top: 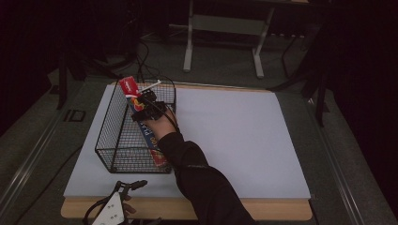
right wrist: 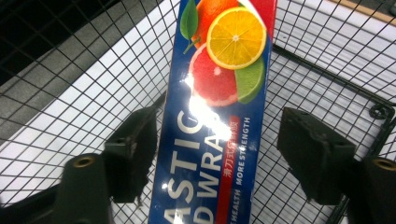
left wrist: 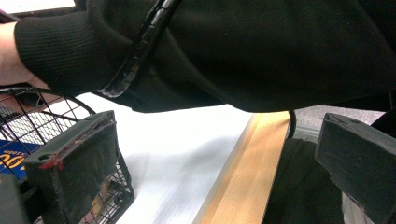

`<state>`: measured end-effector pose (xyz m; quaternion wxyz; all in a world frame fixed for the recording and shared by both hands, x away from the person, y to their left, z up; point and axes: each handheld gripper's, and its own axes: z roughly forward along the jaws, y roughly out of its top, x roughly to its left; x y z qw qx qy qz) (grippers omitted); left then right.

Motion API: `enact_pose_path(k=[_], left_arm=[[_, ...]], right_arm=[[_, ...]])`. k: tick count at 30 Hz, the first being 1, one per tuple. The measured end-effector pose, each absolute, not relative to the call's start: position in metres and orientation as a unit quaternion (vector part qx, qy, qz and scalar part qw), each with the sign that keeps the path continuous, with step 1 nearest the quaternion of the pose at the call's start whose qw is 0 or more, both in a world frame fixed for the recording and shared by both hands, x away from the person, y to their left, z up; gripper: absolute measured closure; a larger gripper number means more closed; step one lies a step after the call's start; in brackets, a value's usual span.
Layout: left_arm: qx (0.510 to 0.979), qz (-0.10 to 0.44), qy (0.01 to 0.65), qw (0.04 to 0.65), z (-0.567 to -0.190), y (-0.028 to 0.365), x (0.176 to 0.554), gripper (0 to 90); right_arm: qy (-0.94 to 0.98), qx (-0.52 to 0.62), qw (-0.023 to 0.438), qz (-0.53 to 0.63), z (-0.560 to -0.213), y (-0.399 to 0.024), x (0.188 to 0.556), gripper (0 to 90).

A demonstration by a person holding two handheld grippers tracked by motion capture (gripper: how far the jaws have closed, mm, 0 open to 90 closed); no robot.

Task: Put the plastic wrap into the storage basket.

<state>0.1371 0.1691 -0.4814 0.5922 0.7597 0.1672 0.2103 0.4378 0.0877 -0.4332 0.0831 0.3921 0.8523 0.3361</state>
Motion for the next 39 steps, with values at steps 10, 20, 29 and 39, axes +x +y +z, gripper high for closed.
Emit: enact_pose_path(k=[10, 20, 29, 39], left_arm=[[0.762, 0.210, 0.167, 0.589, -0.482, 0.168, 0.137, 0.1], [0.764, 0.208, 0.169, 0.587, -0.483, 0.166, 0.139, 0.1], [0.765, 0.205, 0.170, 0.586, -0.483, 0.165, 0.141, 0.1], [0.767, 0.204, 0.170, 0.583, -0.484, 0.164, 0.141, 0.1]], right_arm=[[0.853, 0.365, 0.071, 0.365, -0.416, 0.063, 0.433, 12.9], [0.856, 0.324, 0.104, 0.388, -0.395, 0.027, 0.423, 16.0], [0.852, 0.307, 0.135, 0.403, -0.384, -0.012, 0.414, 15.0], [0.844, 0.316, 0.156, 0.403, -0.383, -0.056, 0.406, 14.6]])
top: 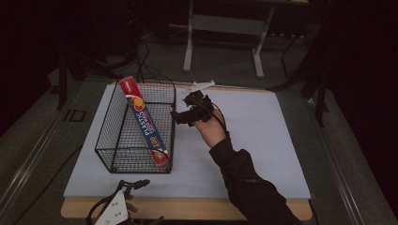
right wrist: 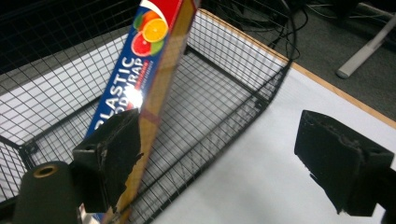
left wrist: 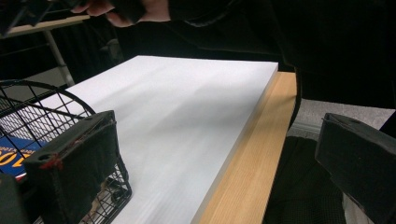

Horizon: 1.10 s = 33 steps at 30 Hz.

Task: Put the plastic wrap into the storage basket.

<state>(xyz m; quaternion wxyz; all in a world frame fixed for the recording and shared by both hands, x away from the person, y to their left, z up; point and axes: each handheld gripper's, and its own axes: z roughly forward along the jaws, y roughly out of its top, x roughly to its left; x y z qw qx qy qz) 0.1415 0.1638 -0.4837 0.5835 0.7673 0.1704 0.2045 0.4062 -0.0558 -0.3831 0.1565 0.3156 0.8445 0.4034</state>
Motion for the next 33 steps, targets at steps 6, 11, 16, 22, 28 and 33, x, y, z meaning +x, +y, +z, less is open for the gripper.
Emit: enact_pose_path(k=[6, 11, 16, 22, 28, 33], left_arm=[[0.768, 0.205, 0.170, 0.582, -0.484, 0.164, 0.142, 0.1], [0.768, 0.205, 0.170, 0.582, -0.484, 0.163, 0.142, 0.1], [0.768, 0.205, 0.169, 0.582, -0.484, 0.163, 0.142, 0.1], [0.769, 0.206, 0.168, 0.581, -0.484, 0.162, 0.142, 0.1], [0.769, 0.205, 0.169, 0.581, -0.484, 0.162, 0.142, 0.1], [0.769, 0.206, 0.169, 0.581, -0.484, 0.162, 0.142, 0.1]], right_arm=[[0.843, 0.317, 0.156, 0.405, -0.387, -0.080, 0.398, 14.7], [0.842, 0.318, 0.154, 0.408, -0.393, -0.095, 0.391, 14.6], [0.840, 0.318, 0.157, 0.410, -0.398, -0.110, 0.384, 14.6], [0.836, 0.318, 0.155, 0.420, -0.408, -0.126, 0.373, 14.6], [0.830, 0.324, 0.156, 0.426, -0.424, -0.147, 0.364, 14.6], [0.826, 0.326, 0.159, 0.432, -0.434, -0.161, 0.358, 14.4]])
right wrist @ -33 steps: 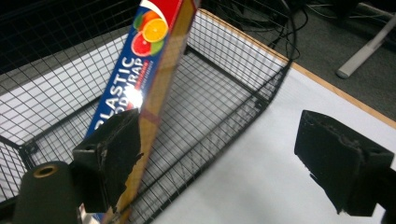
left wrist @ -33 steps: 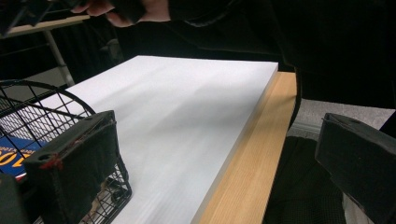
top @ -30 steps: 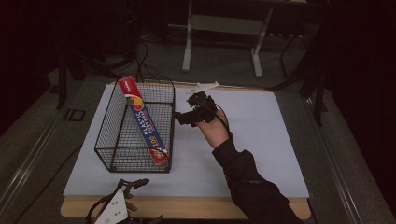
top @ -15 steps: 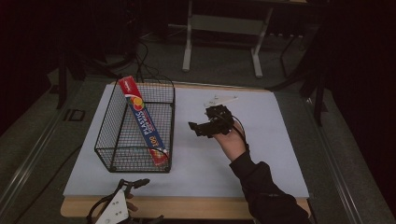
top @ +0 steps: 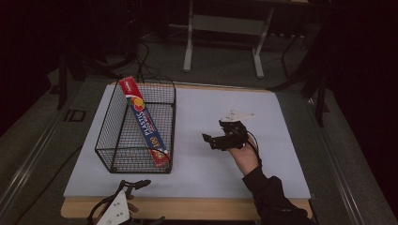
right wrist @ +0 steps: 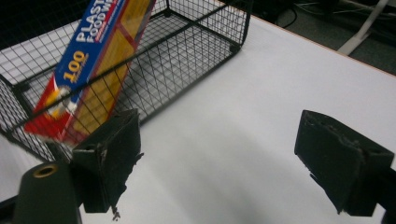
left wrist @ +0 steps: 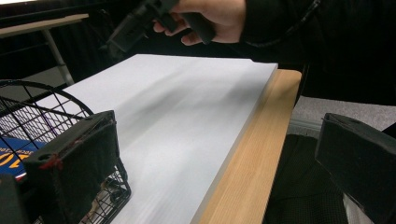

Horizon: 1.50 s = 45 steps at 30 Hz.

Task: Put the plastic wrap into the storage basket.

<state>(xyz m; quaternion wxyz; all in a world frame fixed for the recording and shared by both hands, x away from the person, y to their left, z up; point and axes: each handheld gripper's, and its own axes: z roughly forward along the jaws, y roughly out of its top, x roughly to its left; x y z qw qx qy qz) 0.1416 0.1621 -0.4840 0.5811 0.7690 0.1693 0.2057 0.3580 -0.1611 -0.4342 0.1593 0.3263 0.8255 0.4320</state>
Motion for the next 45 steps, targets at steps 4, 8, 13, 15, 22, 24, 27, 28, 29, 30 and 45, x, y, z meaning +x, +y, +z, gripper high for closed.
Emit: enact_pose_path(k=[4, 8, 13, 15, 22, 24, 27, 28, 29, 30, 45], left_arm=[[0.770, 0.205, 0.169, 0.580, -0.484, 0.162, 0.142, 0.1], [0.770, 0.206, 0.169, 0.580, -0.484, 0.161, 0.142, 0.1], [0.770, 0.206, 0.169, 0.579, -0.484, 0.161, 0.142, 0.1], [0.770, 0.206, 0.169, 0.579, -0.484, 0.161, 0.142, 0.1], [0.770, 0.207, 0.169, 0.579, -0.484, 0.161, 0.142, 0.1], [0.771, 0.207, 0.168, 0.579, -0.484, 0.161, 0.142, 0.1], [0.771, 0.208, 0.168, 0.578, -0.484, 0.161, 0.141, 0.1], [0.771, 0.208, 0.168, 0.579, -0.484, 0.161, 0.141, 0.1], [0.771, 0.207, 0.168, 0.579, -0.484, 0.161, 0.141, 0.1], [0.771, 0.207, 0.169, 0.579, -0.484, 0.161, 0.142, 0.1], [0.771, 0.208, 0.167, 0.579, -0.484, 0.162, 0.141, 0.1]], right_arm=[[0.824, 0.331, 0.164, 0.430, -0.442, -0.175, 0.351, 14.3], [0.821, 0.339, 0.161, 0.430, -0.448, -0.188, 0.344, 14.3], [0.818, 0.349, 0.159, 0.429, -0.458, -0.204, 0.334, 14.3], [0.816, 0.353, 0.158, 0.429, -0.460, -0.210, 0.331, 14.3], [0.818, 0.362, 0.163, 0.417, -0.469, -0.233, 0.316, 14.3], [0.814, 0.366, 0.166, 0.420, -0.471, -0.239, 0.313, 14.3], [0.811, 0.371, 0.165, 0.421, -0.472, -0.246, 0.310, 14.3], [0.811, 0.371, 0.166, 0.421, -0.473, -0.249, 0.308, 14.3], [0.812, 0.370, 0.165, 0.420, -0.473, -0.250, 0.307, 14.3], [0.812, 0.368, 0.167, 0.420, -0.474, -0.252, 0.305, 14.3], [0.820, 0.370, 0.160, 0.405, -0.494, -0.253, 0.310, 14.3]])
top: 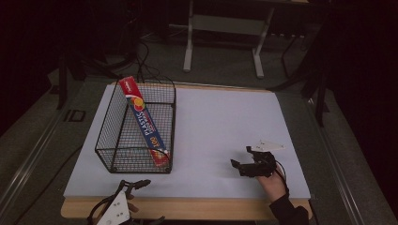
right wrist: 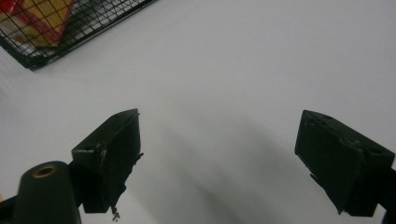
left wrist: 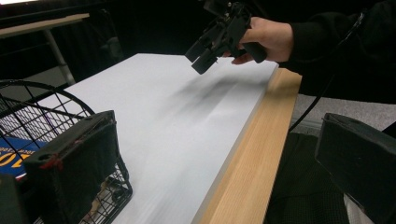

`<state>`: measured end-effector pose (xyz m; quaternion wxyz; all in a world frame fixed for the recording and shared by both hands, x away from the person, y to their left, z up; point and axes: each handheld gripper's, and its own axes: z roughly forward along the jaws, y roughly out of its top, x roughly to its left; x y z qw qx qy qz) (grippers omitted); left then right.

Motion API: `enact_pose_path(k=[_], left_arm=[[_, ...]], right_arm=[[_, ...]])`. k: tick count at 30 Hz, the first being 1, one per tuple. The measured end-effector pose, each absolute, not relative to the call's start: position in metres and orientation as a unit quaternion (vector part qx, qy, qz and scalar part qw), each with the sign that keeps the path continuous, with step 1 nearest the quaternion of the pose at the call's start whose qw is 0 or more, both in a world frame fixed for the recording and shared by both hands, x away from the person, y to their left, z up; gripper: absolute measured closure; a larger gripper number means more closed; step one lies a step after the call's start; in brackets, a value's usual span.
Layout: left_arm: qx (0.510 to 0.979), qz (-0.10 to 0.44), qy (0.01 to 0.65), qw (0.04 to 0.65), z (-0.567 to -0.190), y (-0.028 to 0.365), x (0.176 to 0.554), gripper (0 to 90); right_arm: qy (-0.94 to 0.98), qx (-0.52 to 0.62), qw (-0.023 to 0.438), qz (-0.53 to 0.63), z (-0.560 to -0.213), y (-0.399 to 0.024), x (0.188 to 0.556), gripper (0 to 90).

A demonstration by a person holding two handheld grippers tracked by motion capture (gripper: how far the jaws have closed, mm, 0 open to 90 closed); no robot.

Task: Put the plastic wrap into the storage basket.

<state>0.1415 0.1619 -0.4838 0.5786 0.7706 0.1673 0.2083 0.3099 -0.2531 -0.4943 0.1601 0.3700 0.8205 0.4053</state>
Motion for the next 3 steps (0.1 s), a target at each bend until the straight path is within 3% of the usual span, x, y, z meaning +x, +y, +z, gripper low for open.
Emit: enact_pose_path(k=[3], left_arm=[[0.770, 0.209, 0.168, 0.579, -0.4836, 0.1622, 0.1414, 0.1]], right_arm=[[0.821, 0.368, 0.157, 0.406, -0.4953, -0.2527, 0.3098, 14.3]])
